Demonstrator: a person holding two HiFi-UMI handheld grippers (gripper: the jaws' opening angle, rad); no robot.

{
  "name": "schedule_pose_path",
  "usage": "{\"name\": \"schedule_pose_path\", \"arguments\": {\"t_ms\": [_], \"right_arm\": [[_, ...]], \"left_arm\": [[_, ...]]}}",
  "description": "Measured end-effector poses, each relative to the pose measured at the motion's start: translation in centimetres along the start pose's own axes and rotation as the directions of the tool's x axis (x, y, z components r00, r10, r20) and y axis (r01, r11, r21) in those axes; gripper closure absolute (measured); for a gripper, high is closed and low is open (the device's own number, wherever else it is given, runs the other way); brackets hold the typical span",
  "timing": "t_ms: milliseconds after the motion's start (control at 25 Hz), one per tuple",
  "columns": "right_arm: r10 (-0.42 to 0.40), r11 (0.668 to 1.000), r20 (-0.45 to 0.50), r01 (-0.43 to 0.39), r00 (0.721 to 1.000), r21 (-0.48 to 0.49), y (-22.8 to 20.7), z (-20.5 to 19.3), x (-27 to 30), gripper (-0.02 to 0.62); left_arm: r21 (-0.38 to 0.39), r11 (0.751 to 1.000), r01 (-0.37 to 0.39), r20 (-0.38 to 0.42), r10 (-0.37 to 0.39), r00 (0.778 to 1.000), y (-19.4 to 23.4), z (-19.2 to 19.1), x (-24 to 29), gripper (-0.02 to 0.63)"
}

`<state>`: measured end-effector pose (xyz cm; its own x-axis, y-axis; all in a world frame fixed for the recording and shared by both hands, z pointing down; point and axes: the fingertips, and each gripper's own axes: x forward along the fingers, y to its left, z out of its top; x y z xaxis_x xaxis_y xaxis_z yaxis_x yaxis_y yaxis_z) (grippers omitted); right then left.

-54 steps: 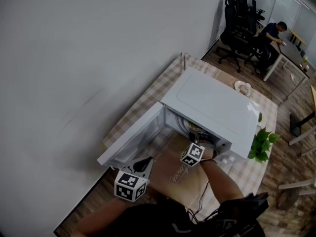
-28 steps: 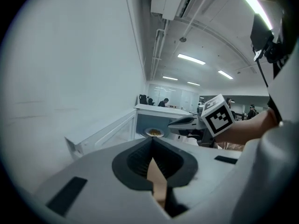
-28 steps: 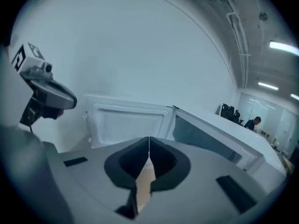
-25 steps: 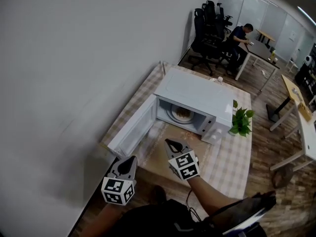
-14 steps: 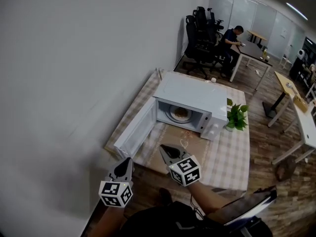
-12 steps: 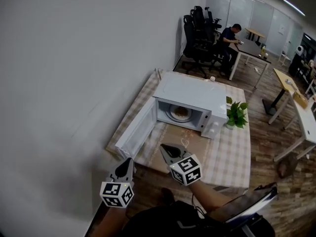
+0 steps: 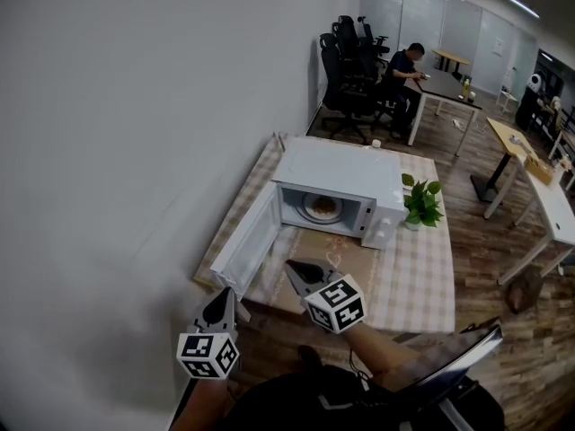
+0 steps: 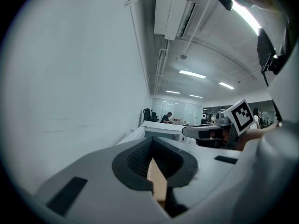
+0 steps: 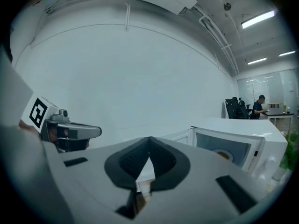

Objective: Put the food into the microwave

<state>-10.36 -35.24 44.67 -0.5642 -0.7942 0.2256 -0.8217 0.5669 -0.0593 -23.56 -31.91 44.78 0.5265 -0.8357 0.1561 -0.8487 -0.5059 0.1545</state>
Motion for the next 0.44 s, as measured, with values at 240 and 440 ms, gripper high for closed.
{"name": "schedule_pose_path", "arguments": {"t_ms": [240,440], "right_arm": [[-0.01,1.0,-0.004,0.01,1.0,0.001,-0.08,-0.07,-0.1,0.588],[-0.016,1.0,-0.01,0.016,1.0,0.005,-0.6,-0.52,0.15,0.588]], "left_arm": [[0.001,1.0,0.018,-0.009,-0.018,1.0,-0.46,-0.11,0.26,0.597],[-0.017,1.0,0.013,-0.01,-0.013,1.0,-0.07,-0.34,0.81,0.598]]}}
